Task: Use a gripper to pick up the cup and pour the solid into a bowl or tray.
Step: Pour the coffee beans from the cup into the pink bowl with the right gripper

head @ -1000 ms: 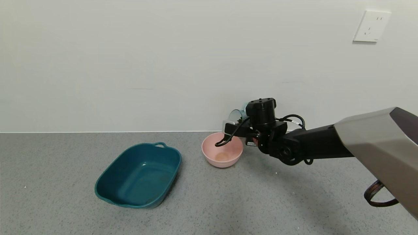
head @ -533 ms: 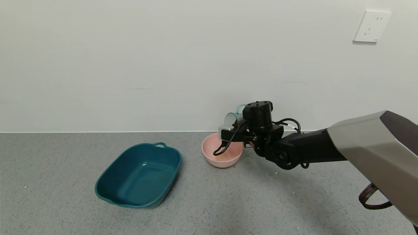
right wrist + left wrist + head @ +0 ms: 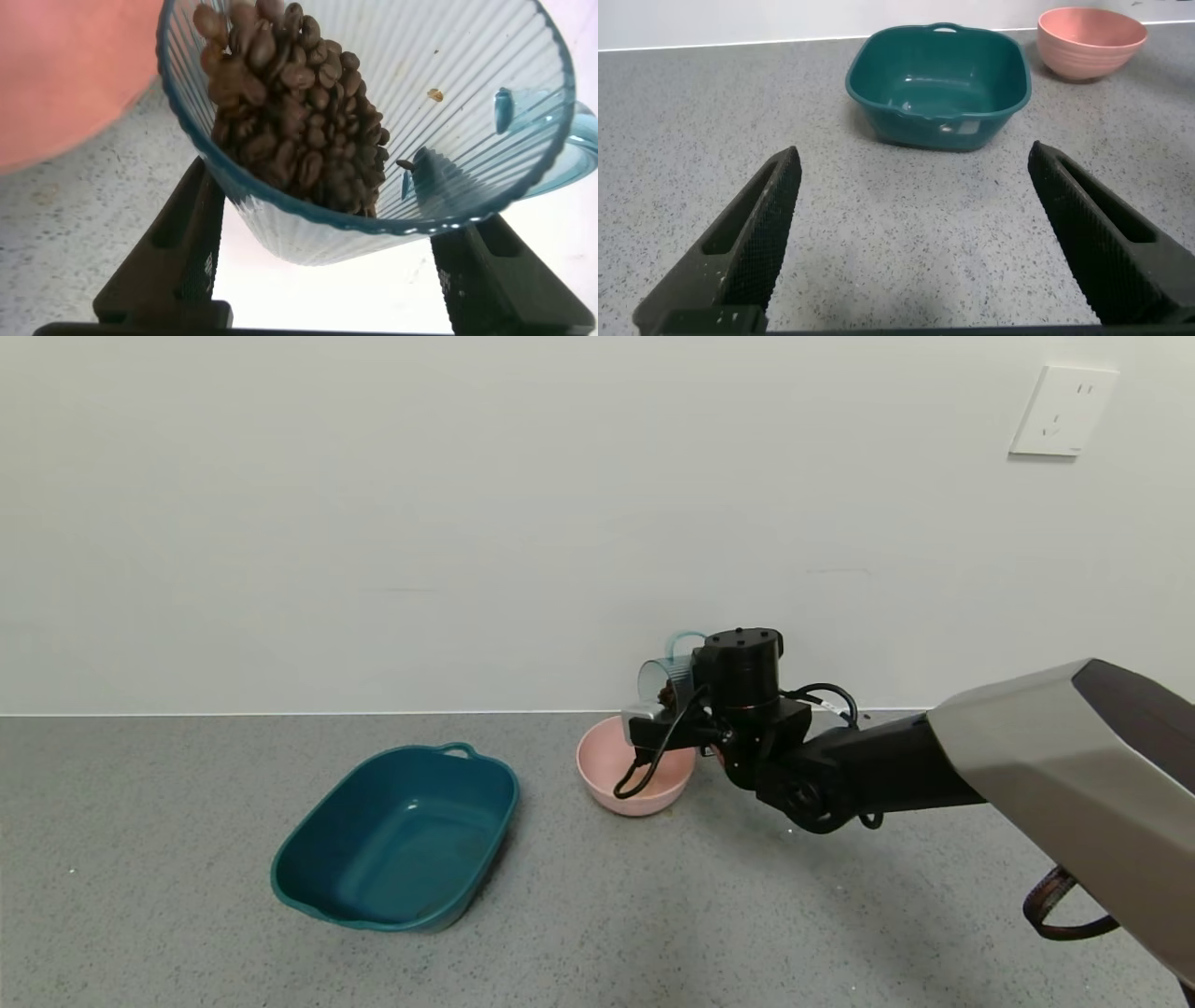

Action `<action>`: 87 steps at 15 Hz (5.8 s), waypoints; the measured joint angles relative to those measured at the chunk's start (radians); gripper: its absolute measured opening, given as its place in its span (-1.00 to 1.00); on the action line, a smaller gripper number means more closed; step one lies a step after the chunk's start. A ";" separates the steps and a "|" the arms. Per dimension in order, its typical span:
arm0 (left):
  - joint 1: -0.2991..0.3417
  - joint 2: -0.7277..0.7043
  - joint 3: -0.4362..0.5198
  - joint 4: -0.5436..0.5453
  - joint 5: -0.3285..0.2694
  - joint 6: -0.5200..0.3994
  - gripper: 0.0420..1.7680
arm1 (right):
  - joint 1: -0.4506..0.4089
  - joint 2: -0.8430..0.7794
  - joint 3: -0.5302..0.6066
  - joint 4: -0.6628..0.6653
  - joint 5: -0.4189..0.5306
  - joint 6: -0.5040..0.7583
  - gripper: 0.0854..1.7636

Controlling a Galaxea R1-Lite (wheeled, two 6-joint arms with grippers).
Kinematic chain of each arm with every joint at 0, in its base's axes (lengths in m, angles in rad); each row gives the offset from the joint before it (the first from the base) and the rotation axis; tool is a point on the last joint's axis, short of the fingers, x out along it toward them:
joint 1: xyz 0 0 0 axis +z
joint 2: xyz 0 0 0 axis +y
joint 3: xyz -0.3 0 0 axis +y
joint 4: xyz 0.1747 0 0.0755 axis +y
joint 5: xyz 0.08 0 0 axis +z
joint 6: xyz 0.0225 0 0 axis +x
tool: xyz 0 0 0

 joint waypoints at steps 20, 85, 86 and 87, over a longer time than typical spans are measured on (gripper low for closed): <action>0.000 0.000 0.000 0.000 0.000 0.000 0.98 | 0.014 0.010 0.058 -0.190 0.001 -0.250 0.47; 0.000 0.000 0.000 0.000 0.000 0.000 0.98 | 0.012 0.016 0.128 -0.304 0.005 -0.371 0.47; 0.000 0.000 0.000 0.000 0.000 0.000 0.98 | 0.010 0.014 0.133 -0.295 0.005 -0.324 0.47; 0.000 0.000 0.000 0.000 0.000 0.000 0.98 | 0.009 0.012 0.139 -0.287 0.005 -0.280 0.47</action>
